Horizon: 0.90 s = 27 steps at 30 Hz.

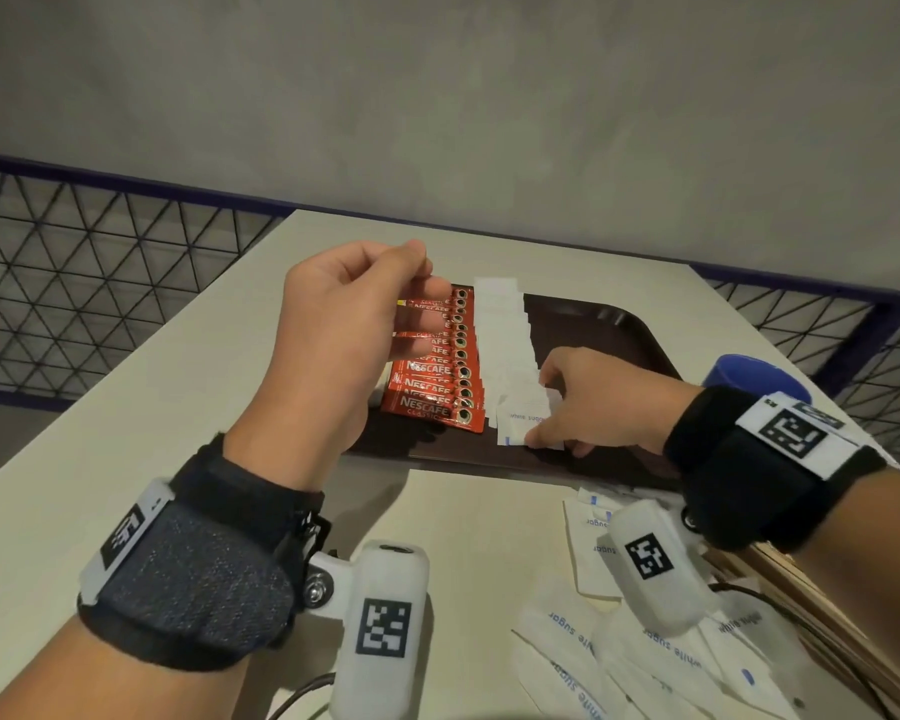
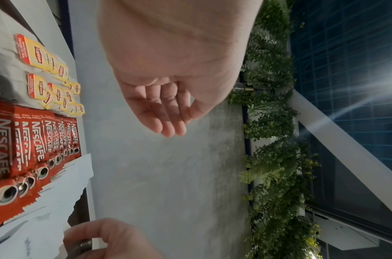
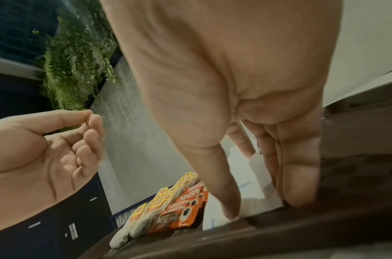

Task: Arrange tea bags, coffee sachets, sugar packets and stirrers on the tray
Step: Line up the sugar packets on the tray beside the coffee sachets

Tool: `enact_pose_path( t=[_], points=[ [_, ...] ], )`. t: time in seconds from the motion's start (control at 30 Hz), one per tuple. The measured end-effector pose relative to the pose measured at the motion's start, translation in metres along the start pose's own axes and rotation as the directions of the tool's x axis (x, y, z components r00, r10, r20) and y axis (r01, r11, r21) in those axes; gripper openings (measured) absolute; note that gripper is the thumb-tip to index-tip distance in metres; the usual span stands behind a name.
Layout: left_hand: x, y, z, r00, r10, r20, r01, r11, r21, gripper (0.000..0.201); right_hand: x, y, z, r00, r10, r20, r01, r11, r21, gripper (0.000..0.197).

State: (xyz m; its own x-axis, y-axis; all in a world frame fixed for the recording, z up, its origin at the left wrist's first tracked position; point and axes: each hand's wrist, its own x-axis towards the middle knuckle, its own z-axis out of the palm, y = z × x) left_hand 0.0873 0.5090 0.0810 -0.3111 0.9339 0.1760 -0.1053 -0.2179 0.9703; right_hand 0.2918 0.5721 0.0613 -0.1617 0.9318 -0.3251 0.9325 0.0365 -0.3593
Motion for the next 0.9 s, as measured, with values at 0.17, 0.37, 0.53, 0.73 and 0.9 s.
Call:
enact_pose_path(
  t=[0.17, 0.37, 0.53, 0.73, 0.9],
  points=[
    [0.0, -0.001, 0.001, 1.0, 0.001, -0.001, -0.001, 1.0, 0.003, 0.019, 0.0, -0.005, 0.004, 1.0, -0.023, -0.015, 0.023, 1.0, 0.011, 0.06],
    [0.0, -0.004, 0.003, 1.0, 0.003, 0.015, -0.003, 1.0, 0.007, 0.019, 0.003, -0.008, 0.004, 0.999, -0.052, -0.013, 0.051, 0.998, -0.03, 0.067],
    [0.0, -0.005, 0.004, 0.999, 0.007, 0.036, -0.006, 1.0, -0.007, 0.019, 0.004, -0.009, 0.004, 0.996, -0.083, -0.011, 0.083, 0.994, -0.065, 0.071],
    [-0.001, -0.007, 0.004, 0.998, 0.02, 0.063, -0.02, 1.0, 0.0, 0.018, -0.028, -0.007, -0.019, 0.985, -0.138, -0.105, 0.118, 0.977, -0.176, 0.051],
    [-0.003, -0.006, 0.007, 0.997, 0.029, 0.077, -0.029, 1.0, 0.0, 0.017, -0.085, 0.012, -0.027, 0.975, -0.201, 0.092, 0.221, 0.921, -0.32, 0.025]
  ],
)
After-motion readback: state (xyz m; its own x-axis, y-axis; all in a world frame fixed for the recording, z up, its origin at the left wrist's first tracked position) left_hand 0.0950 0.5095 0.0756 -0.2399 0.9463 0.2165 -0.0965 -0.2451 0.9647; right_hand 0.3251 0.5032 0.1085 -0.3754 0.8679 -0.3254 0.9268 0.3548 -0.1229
